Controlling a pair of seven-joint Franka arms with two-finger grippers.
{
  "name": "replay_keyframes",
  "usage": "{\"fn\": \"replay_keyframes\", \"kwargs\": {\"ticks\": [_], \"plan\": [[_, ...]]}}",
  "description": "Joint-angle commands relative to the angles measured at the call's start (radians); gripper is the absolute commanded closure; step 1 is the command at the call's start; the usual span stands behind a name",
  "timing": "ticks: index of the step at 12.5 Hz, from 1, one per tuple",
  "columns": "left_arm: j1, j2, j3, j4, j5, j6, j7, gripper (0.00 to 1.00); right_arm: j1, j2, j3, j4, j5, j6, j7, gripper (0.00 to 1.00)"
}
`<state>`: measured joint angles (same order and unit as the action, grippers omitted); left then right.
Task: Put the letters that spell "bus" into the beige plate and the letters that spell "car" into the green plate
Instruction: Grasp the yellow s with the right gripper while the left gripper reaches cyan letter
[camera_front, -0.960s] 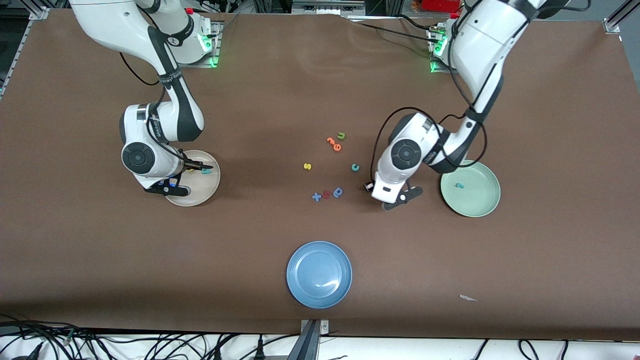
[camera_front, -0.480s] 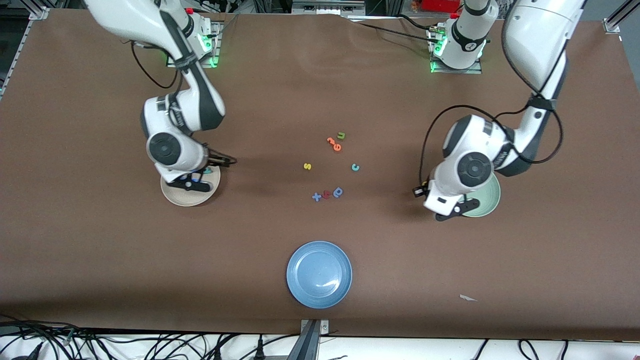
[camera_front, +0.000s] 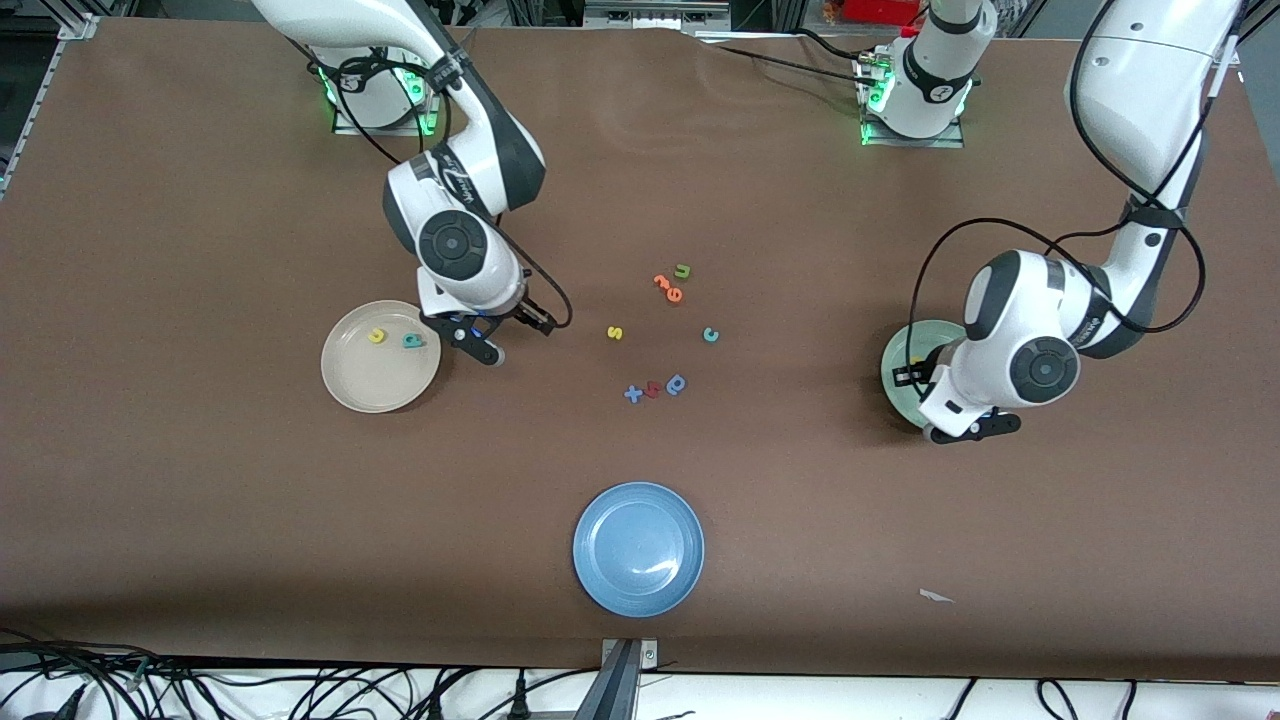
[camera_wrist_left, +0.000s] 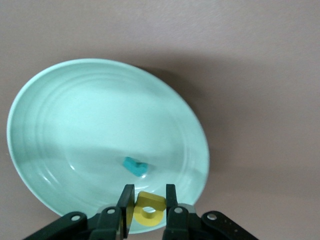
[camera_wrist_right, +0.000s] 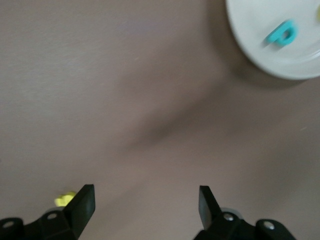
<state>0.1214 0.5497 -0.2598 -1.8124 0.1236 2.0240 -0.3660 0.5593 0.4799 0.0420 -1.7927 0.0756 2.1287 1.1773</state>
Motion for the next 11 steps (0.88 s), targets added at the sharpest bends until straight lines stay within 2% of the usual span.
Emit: {"fn": "replay_keyframes", "kwargs": {"ticks": [1, 2, 3, 4, 6, 8, 11], "plan": [[0.017, 0.012, -0.013, -0.011, 0.033, 0.001, 0.028, 0.89, 0.085, 0.121, -0.004, 0.110, 0.006, 0.088, 0.039, 0.06], [0.018, 0.012, -0.013, -0.013, 0.031, 0.001, 0.033, 0.66, 0.108, 0.153, -0.004, 0.145, -0.005, 0.102, -0.005, 0.06], [0.018, 0.012, -0.013, -0.015, 0.028, -0.001, 0.033, 0.14, 0.123, 0.175, -0.004, 0.166, -0.011, 0.105, -0.069, 0.06], [0.018, 0.010, -0.013, -0.015, 0.025, -0.002, 0.032, 0.00, 0.135, 0.193, -0.004, 0.180, -0.010, 0.109, -0.127, 0.06], [0.018, 0.006, -0.015, -0.012, 0.021, -0.007, 0.032, 0.00, 0.163, 0.236, -0.004, 0.205, -0.011, 0.183, -0.130, 0.08], [0.012, 0.004, -0.018, 0.007, 0.019, -0.005, 0.015, 0.00, 0.174, 0.249, -0.005, 0.205, -0.017, 0.203, -0.127, 0.24], [0.004, 0.001, -0.048, 0.008, 0.008, -0.002, -0.039, 0.00, 0.188, 0.259, -0.007, 0.197, -0.020, 0.201, -0.128, 0.35]]}}
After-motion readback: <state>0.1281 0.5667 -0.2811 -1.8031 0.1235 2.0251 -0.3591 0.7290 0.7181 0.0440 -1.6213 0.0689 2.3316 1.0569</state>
